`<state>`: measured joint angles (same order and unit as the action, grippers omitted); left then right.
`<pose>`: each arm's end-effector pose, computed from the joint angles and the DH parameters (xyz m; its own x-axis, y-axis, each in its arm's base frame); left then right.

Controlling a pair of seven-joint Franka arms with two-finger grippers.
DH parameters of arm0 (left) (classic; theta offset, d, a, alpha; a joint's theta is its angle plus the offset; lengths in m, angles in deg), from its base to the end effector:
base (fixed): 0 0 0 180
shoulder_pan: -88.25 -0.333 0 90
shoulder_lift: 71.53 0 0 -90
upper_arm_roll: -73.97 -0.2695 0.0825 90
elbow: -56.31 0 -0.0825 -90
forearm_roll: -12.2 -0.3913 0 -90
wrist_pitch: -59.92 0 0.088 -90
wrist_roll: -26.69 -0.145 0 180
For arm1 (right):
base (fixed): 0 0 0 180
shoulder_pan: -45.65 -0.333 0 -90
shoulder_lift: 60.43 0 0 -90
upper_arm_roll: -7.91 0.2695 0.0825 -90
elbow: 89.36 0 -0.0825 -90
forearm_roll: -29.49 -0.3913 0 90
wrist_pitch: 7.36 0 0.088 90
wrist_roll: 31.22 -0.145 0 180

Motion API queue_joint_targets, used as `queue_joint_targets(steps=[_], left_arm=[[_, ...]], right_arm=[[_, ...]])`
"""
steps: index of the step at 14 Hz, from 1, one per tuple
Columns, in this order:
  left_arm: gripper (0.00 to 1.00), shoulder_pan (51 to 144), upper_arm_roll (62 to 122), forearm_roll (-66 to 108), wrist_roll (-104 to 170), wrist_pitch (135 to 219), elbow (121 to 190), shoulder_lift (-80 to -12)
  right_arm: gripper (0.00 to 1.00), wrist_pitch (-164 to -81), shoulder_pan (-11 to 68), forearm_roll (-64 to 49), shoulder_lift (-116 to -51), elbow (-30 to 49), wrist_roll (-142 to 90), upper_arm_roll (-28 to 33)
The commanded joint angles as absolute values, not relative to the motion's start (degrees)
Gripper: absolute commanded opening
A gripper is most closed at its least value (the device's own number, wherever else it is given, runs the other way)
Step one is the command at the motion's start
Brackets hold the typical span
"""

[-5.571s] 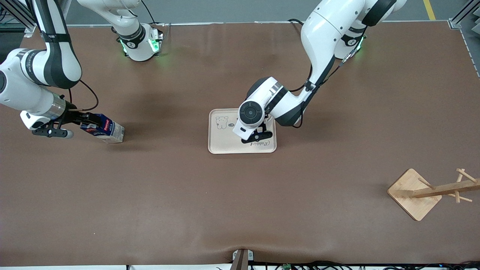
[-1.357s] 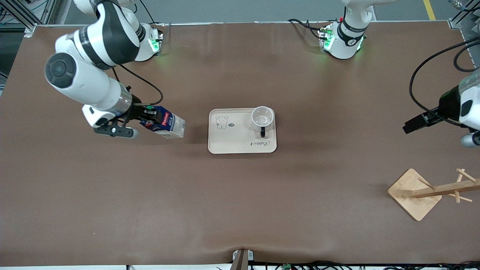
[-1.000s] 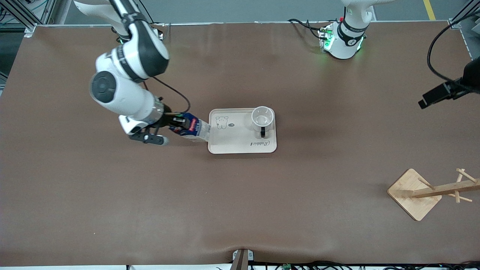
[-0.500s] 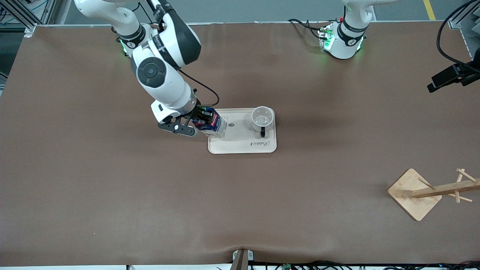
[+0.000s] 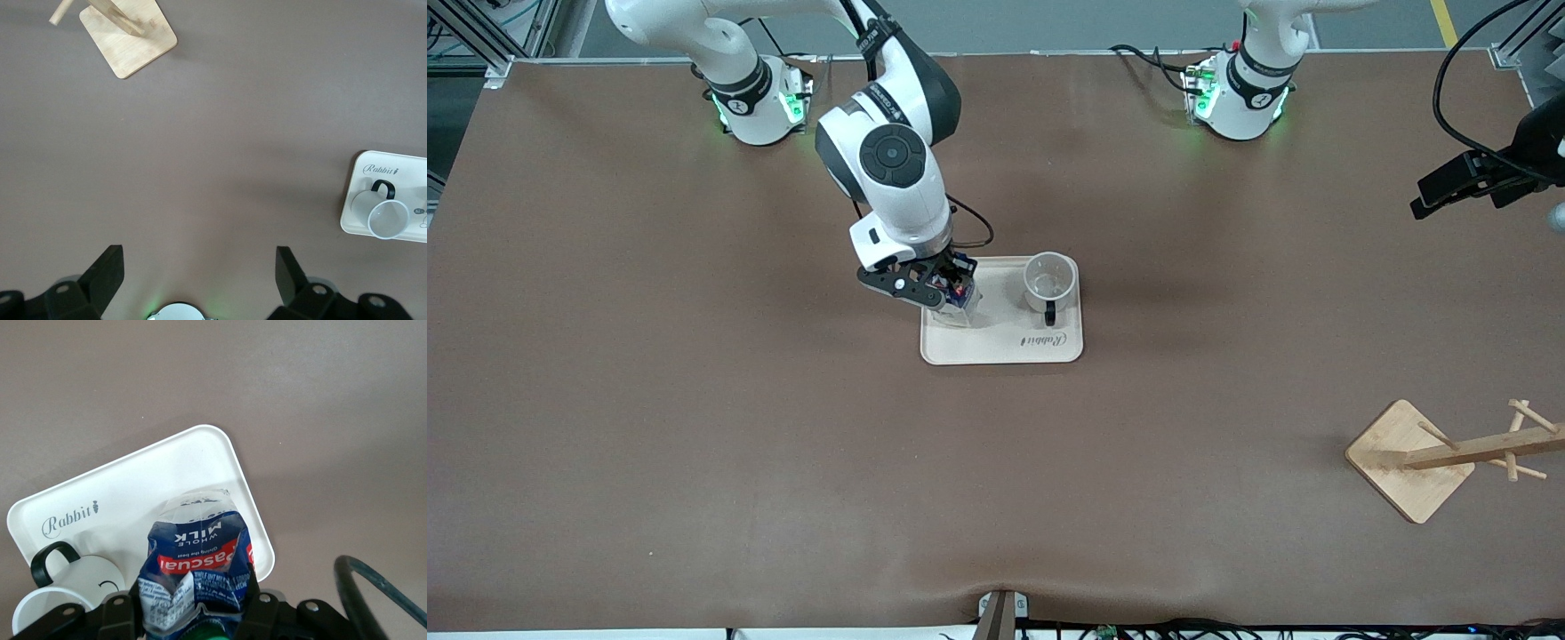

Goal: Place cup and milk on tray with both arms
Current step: 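Carry the milk carton onto the tray with the right gripper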

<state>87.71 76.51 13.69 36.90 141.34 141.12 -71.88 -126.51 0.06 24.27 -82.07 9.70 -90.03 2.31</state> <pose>0.5421 -0.0231 0.5735 0.9887 0.1390 -0.0567 0.1401 -0.9900 0.0158 0.4831 0.4183 0.2780 0.9321 -0.3588 -0.0495 -0.3592 -0.9332 -0.0001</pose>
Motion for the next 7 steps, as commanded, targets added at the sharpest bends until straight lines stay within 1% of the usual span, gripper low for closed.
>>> queue_joint_targets(steps=[1, 2, 3, 7], left_arm=[[1.0, 88.3, 76.6, 14.0, 36.8, 141.7, 142.7, -73.6], [1.0, 88.0, 76.6, 14.0, 36.7, 141.6, 142.7, -73.5], [1.0, 88.2, 76.7, 13.9, 36.8, 141.6, 142.8, -73.5], [1.0, 88.1, 76.7, 13.4, 36.8, 141.5, 143.1, -73.7]], right_arm=[[0.07, -126.1, -1.0, 25.9, -83.2, 8.3, -91.4, 1.8], [0.6, -126.2, -1.1, 26.2, -83.6, 8.3, -91.3, 1.8], [1.0, -126.4, -1.9, 26.6, -84.3, 8.1, -91.3, 1.8], [1.0, -125.8, -2.5, 26.5, -84.5, 8.0, -91.3, 1.8]])
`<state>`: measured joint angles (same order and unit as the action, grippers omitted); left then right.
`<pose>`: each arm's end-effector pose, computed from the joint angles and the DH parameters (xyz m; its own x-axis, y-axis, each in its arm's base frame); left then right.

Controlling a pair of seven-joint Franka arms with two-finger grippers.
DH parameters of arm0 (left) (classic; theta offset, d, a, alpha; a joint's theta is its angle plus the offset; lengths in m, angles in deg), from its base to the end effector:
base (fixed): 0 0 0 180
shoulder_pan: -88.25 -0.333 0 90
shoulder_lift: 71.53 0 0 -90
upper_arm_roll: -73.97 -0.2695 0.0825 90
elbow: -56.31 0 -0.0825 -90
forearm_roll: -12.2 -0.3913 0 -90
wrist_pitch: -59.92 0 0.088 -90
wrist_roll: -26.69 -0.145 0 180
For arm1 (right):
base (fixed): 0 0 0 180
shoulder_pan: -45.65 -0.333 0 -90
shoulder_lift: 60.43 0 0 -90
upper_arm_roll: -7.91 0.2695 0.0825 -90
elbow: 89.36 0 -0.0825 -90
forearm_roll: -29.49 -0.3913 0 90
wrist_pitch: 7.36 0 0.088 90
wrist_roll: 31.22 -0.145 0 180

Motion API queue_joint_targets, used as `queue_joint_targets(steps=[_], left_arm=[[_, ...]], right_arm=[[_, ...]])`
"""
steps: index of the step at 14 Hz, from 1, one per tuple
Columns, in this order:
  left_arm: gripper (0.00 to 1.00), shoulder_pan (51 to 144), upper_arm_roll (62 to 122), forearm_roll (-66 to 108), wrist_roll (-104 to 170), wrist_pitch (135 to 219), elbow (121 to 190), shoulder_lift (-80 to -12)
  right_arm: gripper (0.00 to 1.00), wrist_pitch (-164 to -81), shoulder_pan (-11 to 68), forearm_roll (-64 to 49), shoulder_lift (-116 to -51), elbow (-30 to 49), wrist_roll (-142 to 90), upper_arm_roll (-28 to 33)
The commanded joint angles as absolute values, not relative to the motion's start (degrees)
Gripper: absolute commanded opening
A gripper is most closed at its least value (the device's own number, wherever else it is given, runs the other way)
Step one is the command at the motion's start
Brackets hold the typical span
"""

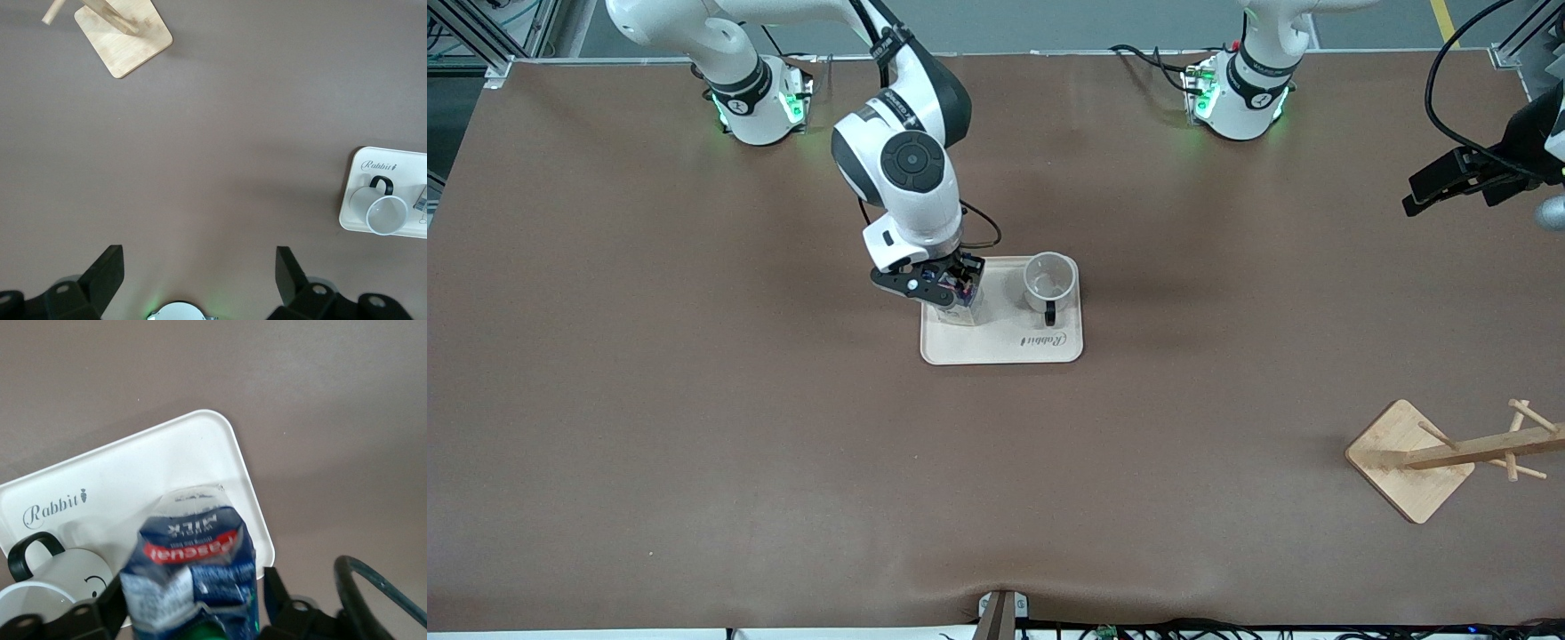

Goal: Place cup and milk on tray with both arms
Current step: 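Carry the milk carton onto the tray with the right gripper, then open the right gripper and withdraw it from the milk carton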

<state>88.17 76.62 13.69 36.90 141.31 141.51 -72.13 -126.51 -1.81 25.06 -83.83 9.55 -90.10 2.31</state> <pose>0.5405 -0.0284 0.5727 0.9898 0.1291 -0.0596 0.1303 -0.9914 0.0151 0.4691 0.4320 0.2596 0.9447 -0.3240 -0.0503 -0.3227 -0.9460 0.0317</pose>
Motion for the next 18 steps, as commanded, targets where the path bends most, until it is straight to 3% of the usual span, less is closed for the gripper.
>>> queue_joint_targets(steps=[1, 7, 15, 18], left_arm=[[1.0, 88.2, 76.7, 13.3, 36.8, 141.6, 143.1, -73.7], [1.0, 87.5, 79.5, 9.7, 37.7, 141.7, 143.4, -74.1], [1.0, 84.7, 79.2, 13.9, 36.6, 142.5, 143.5, -74.0], [1.0, 84.8, 79.2, 13.9, 36.6, 142.4, 143.4, -74.0]], right_arm=[[1.0, -125.7, -2.5, 26.4, -84.4, 8.0, -91.3, 1.8], [1.0, -124.8, -2.3, 25.6, -83.6, 5.5, -90.9, 1.8], [1.0, -90.4, 4.1, 25.8, -83.5, -13.7, -84.1, 1.6], [1.0, -85.9, 5.1, 25.1, -81.5, -15.8, -80.8, 1.9]])
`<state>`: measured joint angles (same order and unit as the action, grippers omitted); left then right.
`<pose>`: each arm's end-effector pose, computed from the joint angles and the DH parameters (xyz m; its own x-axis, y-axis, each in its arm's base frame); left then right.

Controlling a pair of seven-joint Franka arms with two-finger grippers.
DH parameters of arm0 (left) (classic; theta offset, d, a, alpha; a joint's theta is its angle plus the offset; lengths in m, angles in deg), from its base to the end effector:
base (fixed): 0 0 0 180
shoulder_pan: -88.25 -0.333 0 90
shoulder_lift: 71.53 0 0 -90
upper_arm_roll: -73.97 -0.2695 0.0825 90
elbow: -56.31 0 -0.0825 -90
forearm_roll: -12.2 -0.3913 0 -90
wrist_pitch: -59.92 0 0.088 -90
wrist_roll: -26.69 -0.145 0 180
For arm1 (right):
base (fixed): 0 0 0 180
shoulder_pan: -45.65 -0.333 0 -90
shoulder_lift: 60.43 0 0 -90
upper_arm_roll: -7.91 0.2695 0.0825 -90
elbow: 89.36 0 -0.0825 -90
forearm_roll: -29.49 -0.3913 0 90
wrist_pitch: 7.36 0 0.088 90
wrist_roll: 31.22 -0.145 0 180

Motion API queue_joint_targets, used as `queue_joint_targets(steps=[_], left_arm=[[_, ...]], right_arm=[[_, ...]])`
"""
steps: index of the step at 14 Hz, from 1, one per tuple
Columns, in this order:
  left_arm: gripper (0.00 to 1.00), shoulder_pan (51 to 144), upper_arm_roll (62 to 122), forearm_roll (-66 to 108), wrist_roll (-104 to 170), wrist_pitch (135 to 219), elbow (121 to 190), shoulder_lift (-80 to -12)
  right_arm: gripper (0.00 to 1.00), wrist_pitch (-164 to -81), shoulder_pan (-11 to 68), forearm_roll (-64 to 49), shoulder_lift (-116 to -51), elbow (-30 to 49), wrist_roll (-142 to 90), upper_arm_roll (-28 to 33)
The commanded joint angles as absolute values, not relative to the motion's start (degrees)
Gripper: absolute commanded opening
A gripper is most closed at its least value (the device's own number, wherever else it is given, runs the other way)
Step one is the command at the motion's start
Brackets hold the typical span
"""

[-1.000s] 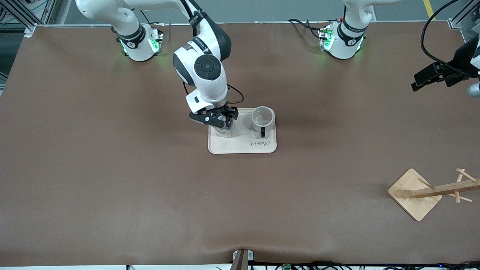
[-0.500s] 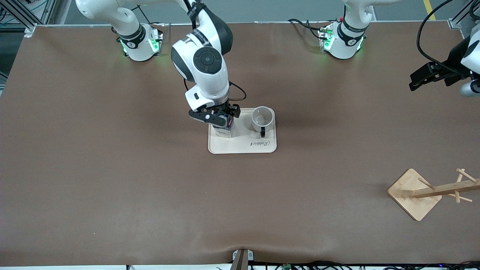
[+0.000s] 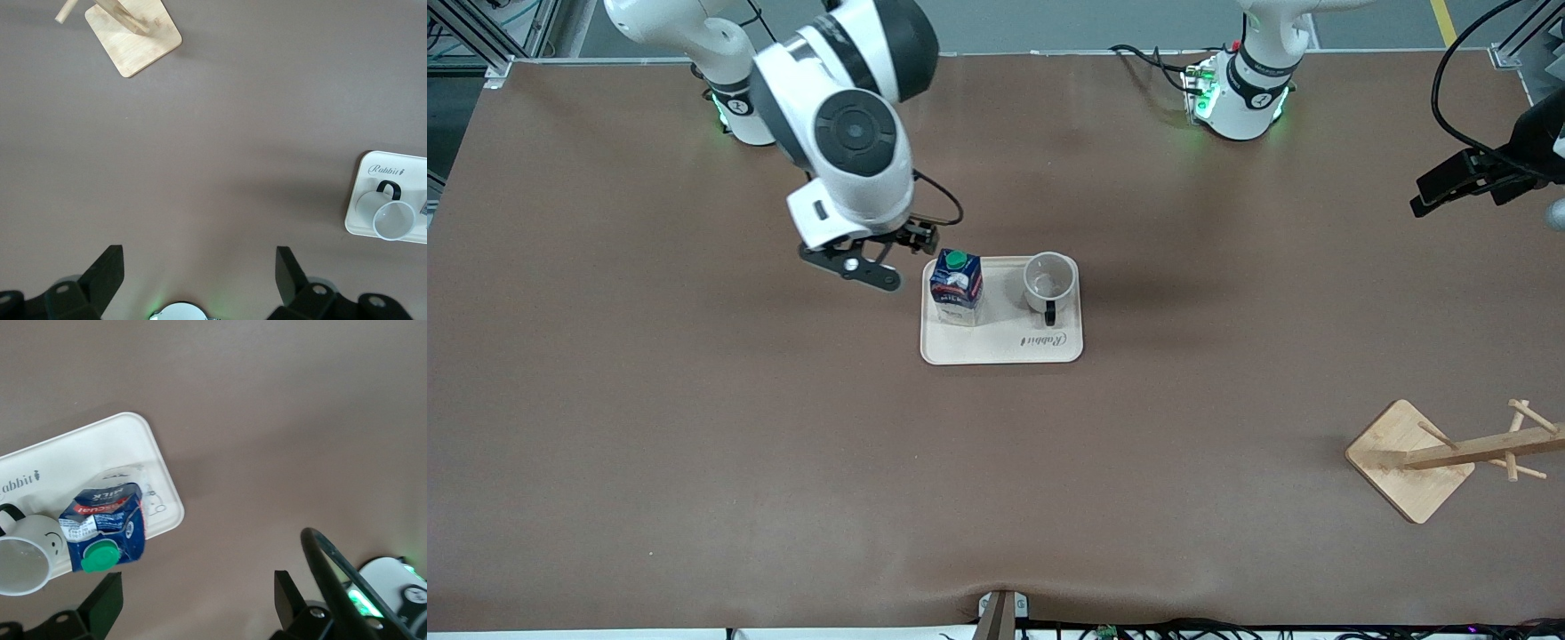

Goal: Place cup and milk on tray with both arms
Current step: 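Open the right gripper and withdraw it from the milk carton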

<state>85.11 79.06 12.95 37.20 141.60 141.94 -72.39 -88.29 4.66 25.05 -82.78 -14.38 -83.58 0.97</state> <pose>0.5403 -0.0208 0.5720 0.9876 0.1471 -0.0552 0.1474 -0.9891 0.0017 0.5020 0.3655 0.4203 0.9258 -0.3237 -0.1953 -0.2849 -0.9369 0.2026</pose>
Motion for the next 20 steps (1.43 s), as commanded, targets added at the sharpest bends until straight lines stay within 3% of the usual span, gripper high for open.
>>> queue_joint_targets(steps=[1, 4, 13, 18, 20], left_arm=[[1.0, 84.9, 79.4, 13.9, 36.6, 142.4, 143.4, -73.9], [1.0, 84.8, 79.7, 13.9, 36.4, 142.1, 143.3, -73.9], [1.0, 84.9, 79.7, 13.9, 36.4, 142.1, 143.3, -73.7], [1.0, 84.9, 79.7, 13.9, 36.4, 142.2, 143.3, -73.7], [1.0, 85.0, 79.7, 13.9, 36.5, 142.2, 143.2, -73.6]], right_arm=[[1.0, -84.6, 4.8, 25.3, -81.0, -15.9, -77.8, 1.8], [1.0, -84.6, 5.8, 26.2, -80.6, -16.1, -67.6, 1.1], [1.0, -84.0, 20.8, 25.3, -78.3, -22.6, -56.4, -3.0], [1.0, -84.4, 30.8, 24.7, -70.2, -14.7, -36.8, -2.8], [1.0, -87.0, 32.4, 24.9, -65.2, -7.1, -34.9, -2.8]])
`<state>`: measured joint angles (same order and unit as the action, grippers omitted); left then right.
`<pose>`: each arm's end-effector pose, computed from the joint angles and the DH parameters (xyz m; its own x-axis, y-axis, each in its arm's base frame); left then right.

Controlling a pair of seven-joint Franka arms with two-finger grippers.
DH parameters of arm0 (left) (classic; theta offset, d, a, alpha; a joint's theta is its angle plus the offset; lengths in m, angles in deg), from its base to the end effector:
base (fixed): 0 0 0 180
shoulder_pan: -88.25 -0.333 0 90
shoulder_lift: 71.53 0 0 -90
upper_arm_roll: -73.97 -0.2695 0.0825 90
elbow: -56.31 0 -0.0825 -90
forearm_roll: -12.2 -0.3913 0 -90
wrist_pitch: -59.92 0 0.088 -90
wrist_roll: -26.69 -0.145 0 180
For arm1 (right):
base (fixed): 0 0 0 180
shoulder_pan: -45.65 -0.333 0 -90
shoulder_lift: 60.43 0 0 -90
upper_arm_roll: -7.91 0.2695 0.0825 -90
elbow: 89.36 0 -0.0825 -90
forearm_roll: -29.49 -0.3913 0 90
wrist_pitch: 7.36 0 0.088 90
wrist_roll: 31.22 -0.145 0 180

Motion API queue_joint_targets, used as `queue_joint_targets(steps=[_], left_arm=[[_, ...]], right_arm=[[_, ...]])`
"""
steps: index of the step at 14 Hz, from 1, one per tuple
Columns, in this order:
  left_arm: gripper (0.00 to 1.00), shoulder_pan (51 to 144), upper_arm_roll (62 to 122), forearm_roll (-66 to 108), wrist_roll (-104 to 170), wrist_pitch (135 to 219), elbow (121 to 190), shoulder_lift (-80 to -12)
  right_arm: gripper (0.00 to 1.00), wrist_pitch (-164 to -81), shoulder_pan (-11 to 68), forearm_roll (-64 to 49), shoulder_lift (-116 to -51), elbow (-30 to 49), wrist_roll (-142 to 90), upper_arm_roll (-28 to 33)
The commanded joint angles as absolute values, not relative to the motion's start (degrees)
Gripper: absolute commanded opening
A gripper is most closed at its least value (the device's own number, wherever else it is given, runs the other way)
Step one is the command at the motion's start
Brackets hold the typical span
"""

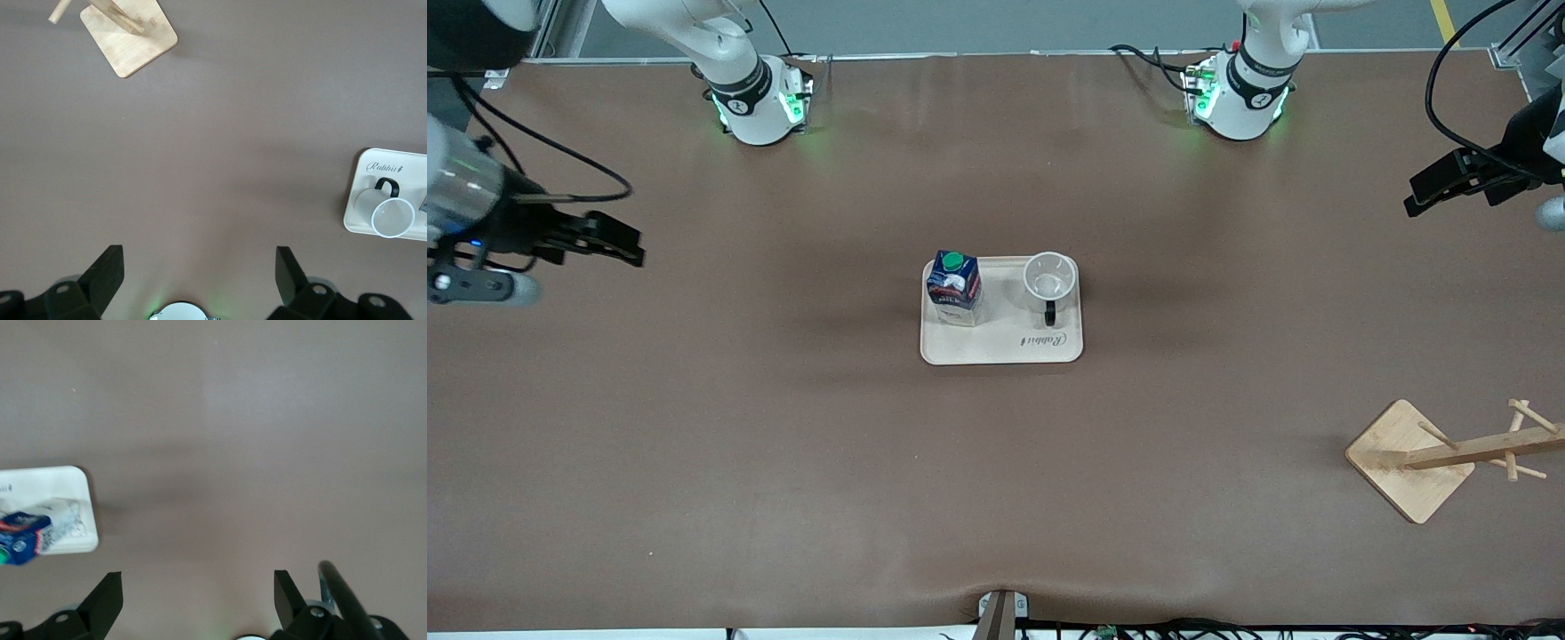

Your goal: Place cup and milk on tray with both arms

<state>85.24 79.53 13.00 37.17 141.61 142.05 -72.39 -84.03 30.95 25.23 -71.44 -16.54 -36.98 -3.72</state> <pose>0.5400 -0.0266 0.5711 0.9890 0.1361 -0.0570 0.1365 -0.9906 0.0021 0.5788 0.0537 0.5531 0.9918 -0.0312 -0.1237 -0.0343 -0.9991 -0.0231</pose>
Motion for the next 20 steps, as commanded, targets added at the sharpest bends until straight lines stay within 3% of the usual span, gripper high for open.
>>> queue_joint_targets(steps=[1, 2, 3, 7, 20], left_arm=[[1.0, 85.0, 79.7, 13.8, 36.4, 142.3, 143.2, -73.6], [1.0, 84.9, 79.7, 13.9, 36.4, 142.3, 143.2, -73.5], [1.0, 84.9, 79.7, 13.9, 36.4, 142.3, 143.2, -73.5], [1.0, 84.9, 79.7, 13.8, 36.5, 142.4, 143.1, -73.5], [1.0, 84.8, 79.7, 13.9, 36.5, 142.5, 142.6, -73.1]], right_arm=[[1.0, -91.9, 33.5, 25.1, -60.9, -0.2, -33.5, -2.8], [1.0, -96.3, 34.1, 25.3, -56.6, 5.9, -30.4, -2.8], [1.0, -94.7, 34.5, 25.5, -55.0, 7.7, -26.9, -2.8], [1.0, -91.7, 36.5, 30.9, -56.2, 2.0, -26.4, -3.0], [1.0, -91.6, 38.7, 30.4, -57.1, -0.7, -27.2, -2.8]])
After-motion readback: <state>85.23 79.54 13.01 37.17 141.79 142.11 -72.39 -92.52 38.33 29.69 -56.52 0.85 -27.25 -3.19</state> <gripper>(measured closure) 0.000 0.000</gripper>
